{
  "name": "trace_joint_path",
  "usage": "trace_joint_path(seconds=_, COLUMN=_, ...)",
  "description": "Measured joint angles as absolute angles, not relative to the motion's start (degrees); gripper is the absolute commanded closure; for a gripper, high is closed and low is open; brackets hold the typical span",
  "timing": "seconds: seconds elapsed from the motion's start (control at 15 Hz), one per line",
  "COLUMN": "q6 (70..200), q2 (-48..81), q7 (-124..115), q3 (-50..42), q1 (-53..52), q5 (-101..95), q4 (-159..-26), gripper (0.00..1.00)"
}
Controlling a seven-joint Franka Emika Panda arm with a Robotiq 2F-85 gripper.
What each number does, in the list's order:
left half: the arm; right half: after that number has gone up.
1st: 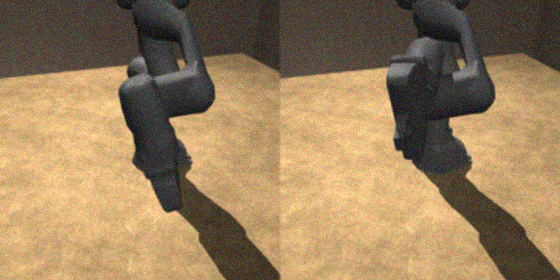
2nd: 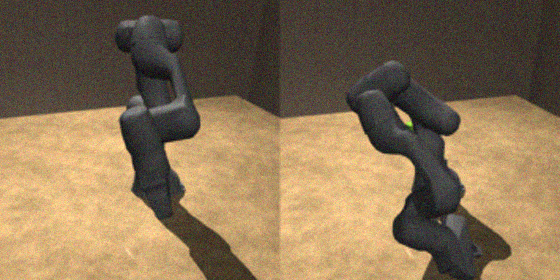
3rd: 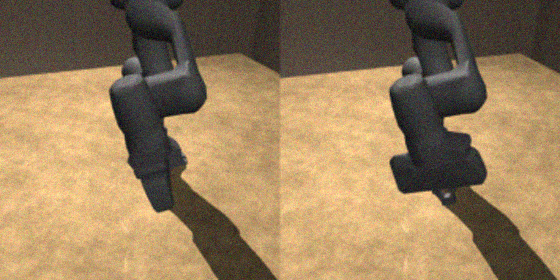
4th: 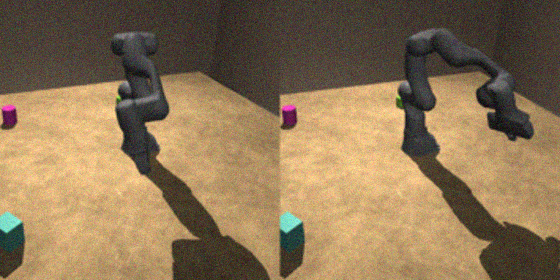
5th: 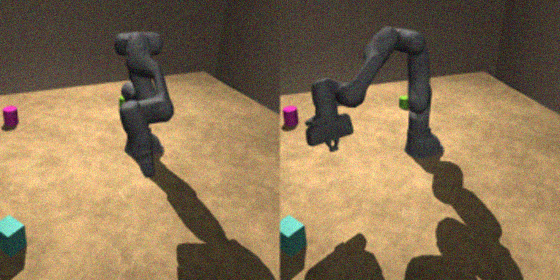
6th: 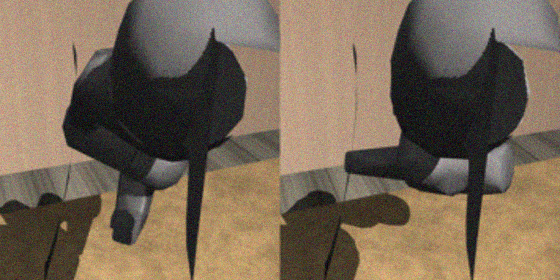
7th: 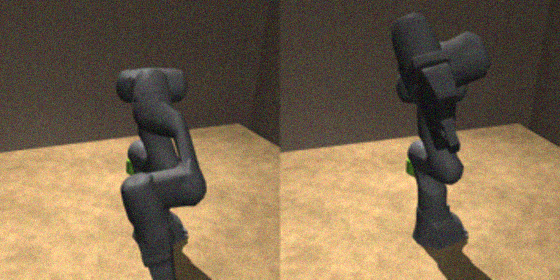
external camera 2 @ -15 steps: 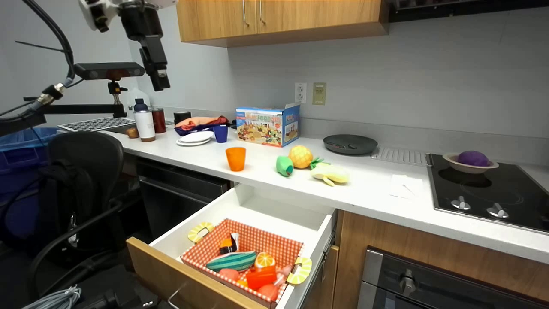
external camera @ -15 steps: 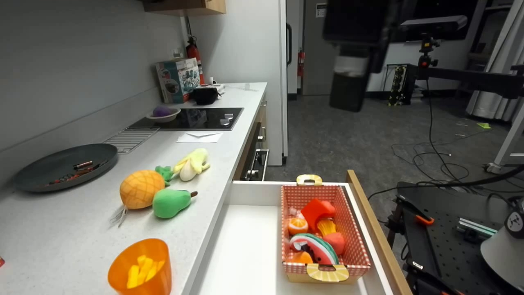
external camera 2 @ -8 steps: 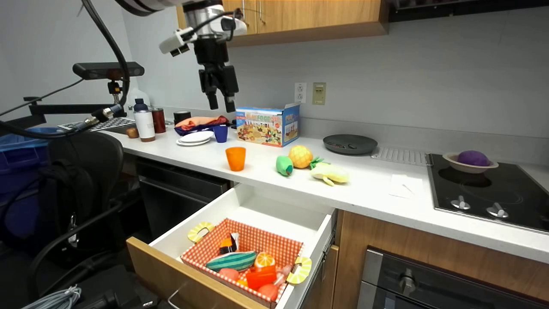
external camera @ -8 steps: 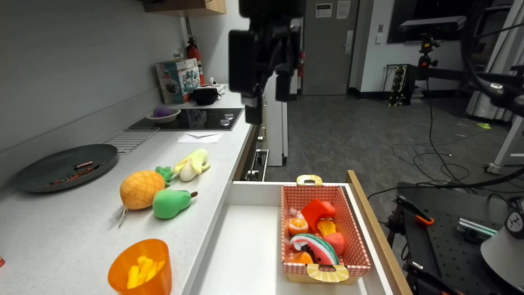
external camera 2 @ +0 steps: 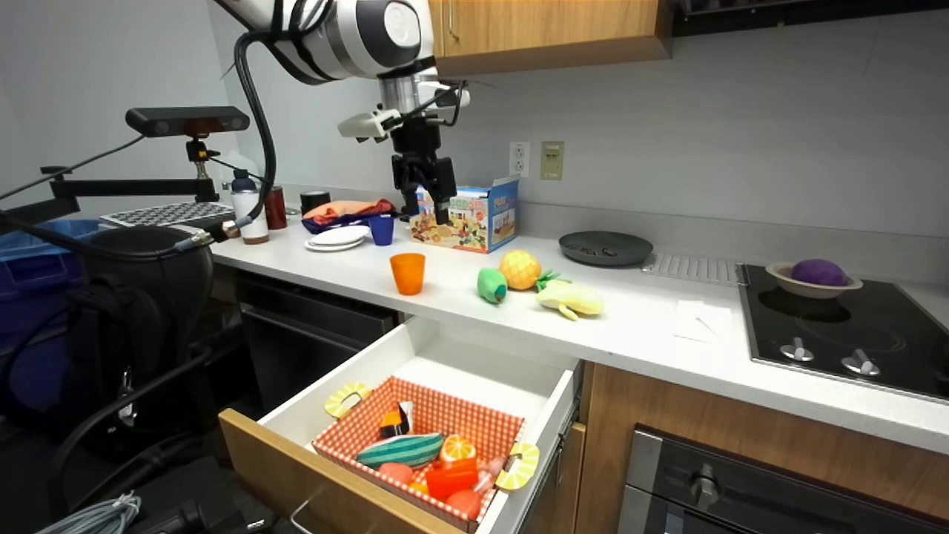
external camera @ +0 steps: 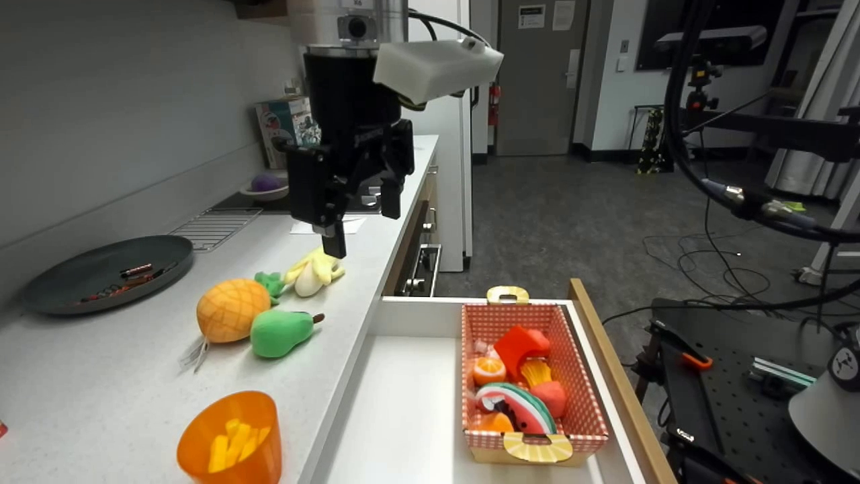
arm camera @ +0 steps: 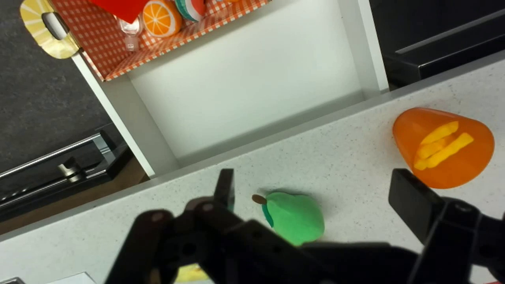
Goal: Put the plush toy inside the drawer then close it
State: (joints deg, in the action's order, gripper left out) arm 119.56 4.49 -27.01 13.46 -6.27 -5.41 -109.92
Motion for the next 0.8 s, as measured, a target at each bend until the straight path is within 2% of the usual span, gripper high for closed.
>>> trace_joint_path(seconds=0.4, q6=121.4, q2=5.1, q7=-27.6, q3=12.3, q1=-6.9, q5=-6.2, q4=-109.6, gripper=0.00)
trace_joint_path(seconds=0.8, q6=134.2, q2=19.0, q7=-27.7, q3=8.5, q1=-8.1, q5=-10.0, q4=-100.2, gripper=0.00)
